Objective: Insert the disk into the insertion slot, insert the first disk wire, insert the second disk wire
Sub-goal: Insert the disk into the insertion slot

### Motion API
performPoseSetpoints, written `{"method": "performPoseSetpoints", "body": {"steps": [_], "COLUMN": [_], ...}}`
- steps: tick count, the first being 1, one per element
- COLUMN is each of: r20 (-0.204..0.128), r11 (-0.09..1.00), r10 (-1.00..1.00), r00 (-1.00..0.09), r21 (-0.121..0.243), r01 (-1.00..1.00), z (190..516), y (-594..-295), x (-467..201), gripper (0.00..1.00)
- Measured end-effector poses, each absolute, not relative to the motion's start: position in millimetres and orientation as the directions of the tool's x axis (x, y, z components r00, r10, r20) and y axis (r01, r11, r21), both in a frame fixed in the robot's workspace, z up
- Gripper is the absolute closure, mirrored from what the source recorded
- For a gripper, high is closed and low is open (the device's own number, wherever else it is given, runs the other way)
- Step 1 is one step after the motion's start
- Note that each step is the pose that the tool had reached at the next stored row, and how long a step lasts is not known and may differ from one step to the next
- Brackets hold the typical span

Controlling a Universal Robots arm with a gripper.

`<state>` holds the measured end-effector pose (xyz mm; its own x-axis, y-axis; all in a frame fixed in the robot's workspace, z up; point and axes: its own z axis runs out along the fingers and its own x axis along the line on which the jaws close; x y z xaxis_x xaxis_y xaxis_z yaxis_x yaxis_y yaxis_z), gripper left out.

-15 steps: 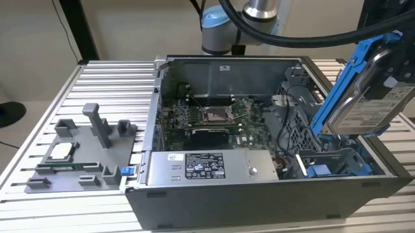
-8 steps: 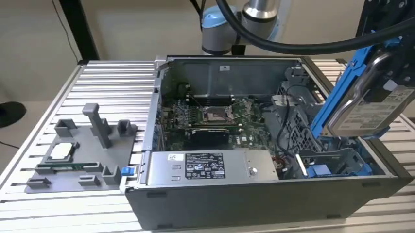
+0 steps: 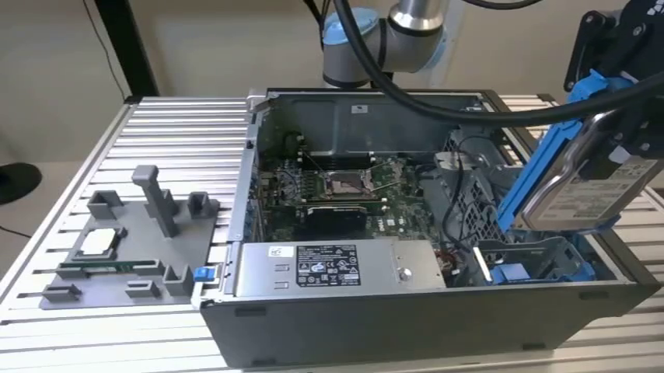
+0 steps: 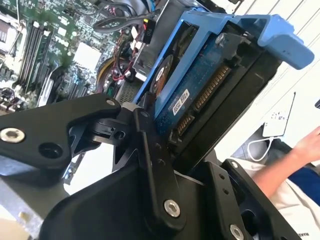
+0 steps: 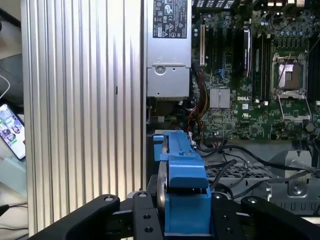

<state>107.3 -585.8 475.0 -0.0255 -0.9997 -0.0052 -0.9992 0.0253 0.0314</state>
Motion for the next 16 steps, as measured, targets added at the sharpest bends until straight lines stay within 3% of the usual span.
{"method": "performPoseSetpoints", "body": {"steps": [16], "r20": [-0.014], "r11": [0.029], "r10": [-0.999], "r00": [-0.029], "r21": [0.032], "r01": [-0.999], "z": [450.5], "y": [-585.8], "x": [114.8], "gripper": [1.0]}}
